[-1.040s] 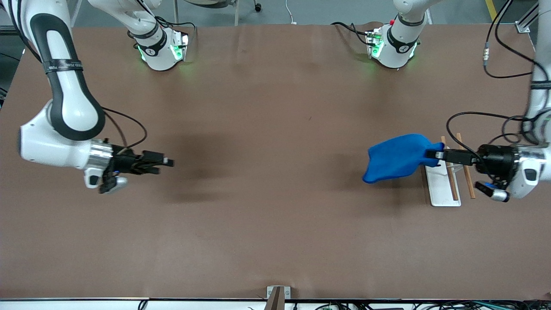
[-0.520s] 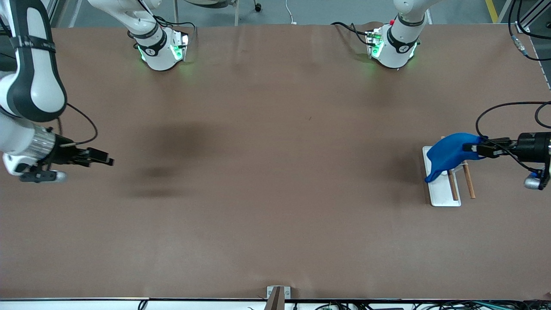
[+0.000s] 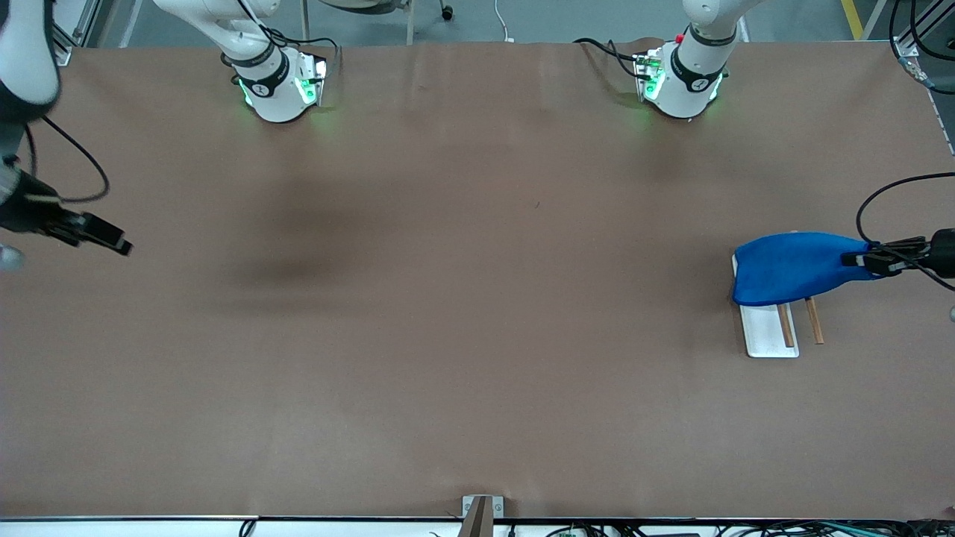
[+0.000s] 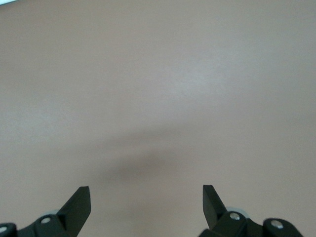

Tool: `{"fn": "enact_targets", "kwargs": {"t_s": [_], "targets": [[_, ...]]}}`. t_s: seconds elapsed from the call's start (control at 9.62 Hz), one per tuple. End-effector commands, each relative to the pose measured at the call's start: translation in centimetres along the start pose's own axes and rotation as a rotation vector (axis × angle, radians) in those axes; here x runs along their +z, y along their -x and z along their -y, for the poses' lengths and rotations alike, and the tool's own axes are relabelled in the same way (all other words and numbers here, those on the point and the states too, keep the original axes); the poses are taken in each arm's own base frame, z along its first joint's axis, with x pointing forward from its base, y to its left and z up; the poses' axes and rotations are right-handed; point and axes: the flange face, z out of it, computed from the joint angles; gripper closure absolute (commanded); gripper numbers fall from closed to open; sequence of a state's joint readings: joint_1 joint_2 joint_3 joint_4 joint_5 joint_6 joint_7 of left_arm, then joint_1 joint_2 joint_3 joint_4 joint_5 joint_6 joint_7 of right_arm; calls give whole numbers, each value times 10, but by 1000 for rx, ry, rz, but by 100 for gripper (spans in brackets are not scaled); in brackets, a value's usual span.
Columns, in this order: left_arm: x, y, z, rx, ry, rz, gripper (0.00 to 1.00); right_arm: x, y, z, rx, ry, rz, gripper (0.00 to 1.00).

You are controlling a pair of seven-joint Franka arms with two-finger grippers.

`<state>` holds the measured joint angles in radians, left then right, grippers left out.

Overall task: Right arm passes towel to left arm to hang
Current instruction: 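Drape the towel over the wooden dowels with the left gripper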

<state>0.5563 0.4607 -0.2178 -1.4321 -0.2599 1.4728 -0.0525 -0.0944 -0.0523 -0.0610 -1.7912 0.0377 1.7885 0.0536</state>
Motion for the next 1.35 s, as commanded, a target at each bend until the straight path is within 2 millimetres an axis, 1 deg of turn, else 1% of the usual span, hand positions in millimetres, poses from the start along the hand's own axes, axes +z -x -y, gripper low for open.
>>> {"fn": "enact_targets", "kwargs": {"t_s": [0.0,0.1,0.21,0.31,0.42,0.52,0.62,0.73,0.83,0.94,1.04,1.14,1.25], "targets": [[6,-19,24,23,-10,-37,100,-69,4,-17,43,45,-6,0],[11,-29,35,46,-2,-54,100,-93,4,-27,57,39,-41,0],[16,-37,47,65,-16,-71,100,-112,7,-27,35,35,-32,0],[27,-47,60,71,-22,-65,100,-116,8,-27,34,38,12,0],[37,-54,71,60,-13,-52,98,-111,9,-25,30,38,30,0],[38,-56,77,78,-44,-60,90,-94,7,-26,26,42,39,0],[40,-59,84,137,-105,-59,70,-91,10,-25,0,45,32,0],[39,-59,86,169,-124,-61,11,-93,13,-22,-21,46,38,0],[34,-58,104,168,-112,-67,0,-92,15,-21,-21,49,54,0],[26,-56,100,207,-114,-80,0,-93,14,-22,-19,51,52,0],[10,-53,93,214,-127,-94,0,-93,14,-21,-22,51,51,0],[-8,-41,71,219,-175,-114,0,-93,14,-21,-16,50,54,0],[-25,-28,46,171,-182,-153,0,-96,14,-24,-16,43,48,0]]}}
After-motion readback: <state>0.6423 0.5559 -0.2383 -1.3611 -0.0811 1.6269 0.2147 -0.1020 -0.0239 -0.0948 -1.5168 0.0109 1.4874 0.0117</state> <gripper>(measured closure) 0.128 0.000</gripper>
